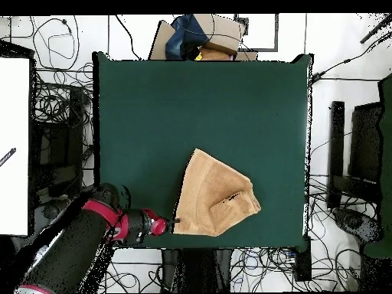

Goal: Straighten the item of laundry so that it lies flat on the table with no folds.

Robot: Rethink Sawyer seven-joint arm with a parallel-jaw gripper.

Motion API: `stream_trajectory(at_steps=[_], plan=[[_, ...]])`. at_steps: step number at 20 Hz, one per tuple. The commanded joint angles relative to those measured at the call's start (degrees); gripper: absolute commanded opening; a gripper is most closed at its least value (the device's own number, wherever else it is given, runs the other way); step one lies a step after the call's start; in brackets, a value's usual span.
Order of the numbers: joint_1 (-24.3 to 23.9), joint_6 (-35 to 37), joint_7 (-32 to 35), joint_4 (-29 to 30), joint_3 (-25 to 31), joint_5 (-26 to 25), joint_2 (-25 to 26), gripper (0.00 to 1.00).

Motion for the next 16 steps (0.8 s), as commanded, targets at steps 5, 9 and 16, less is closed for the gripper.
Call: stream_trajectory(at_steps=[5,9,16], plan=[[1.25,-0.26,18.65,-7.02,-0.52,7.22,7.09,0.0],[2.05,-0.4,18.42,-7.73,-1.39,8.98,8.4,0.0],[2.96,0.47,18.22,-9.7,-2.78,12.17,10.58,0.0]])
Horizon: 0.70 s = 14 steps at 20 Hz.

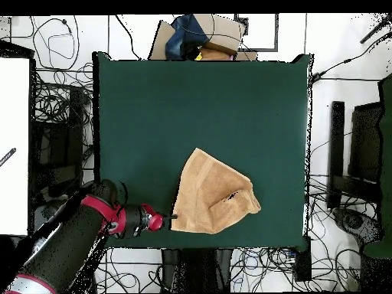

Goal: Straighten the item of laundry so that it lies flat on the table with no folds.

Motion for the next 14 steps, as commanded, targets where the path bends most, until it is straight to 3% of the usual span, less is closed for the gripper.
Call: stream_trajectory(at_steps=[1,14], plan=[[0.7,0.47,18.1,-5.43,0.75,5.78,3.82,0.0],[1.63,-0.13,16.75,-6.82,-1.21,11.11,5.56,0.0]])
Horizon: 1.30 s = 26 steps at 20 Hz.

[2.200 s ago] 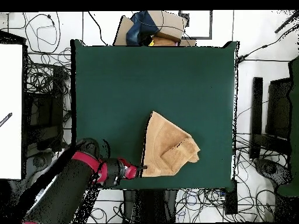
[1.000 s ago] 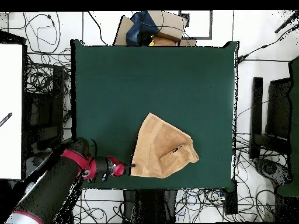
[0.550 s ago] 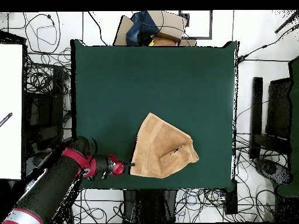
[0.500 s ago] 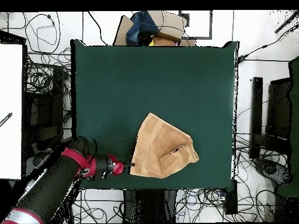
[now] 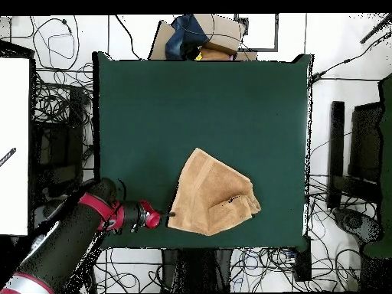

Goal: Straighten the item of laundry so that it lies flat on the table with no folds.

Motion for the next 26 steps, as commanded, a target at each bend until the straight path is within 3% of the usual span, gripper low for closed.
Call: stream_trajectory(at_steps=[1,26], plan=[[0.26,-0.01,16.71,-4.88,1.59,5.6,2.41,0.0],[1.93,-2.06,16.94,-6.69,-1.6,12.08,5.12,0.0]])
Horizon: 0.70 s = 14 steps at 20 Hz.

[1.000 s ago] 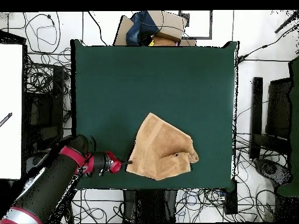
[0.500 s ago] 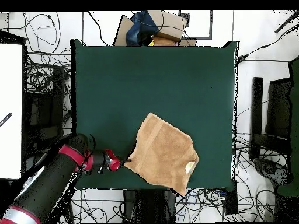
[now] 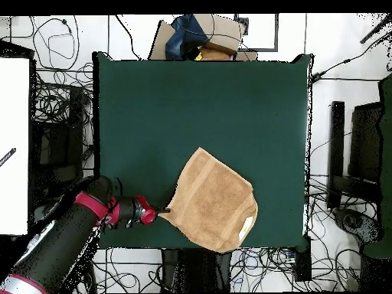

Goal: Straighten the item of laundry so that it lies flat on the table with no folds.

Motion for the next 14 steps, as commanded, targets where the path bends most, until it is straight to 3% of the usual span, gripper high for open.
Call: stream_trajectory(at_steps=[1,14], plan=[[0.19,-2.04,16.74,-4.45,1.85,4.94,2.01,0.0],[0.07,-6.05,17.75,-4.83,0.43,7.08,1.89,0.0]])
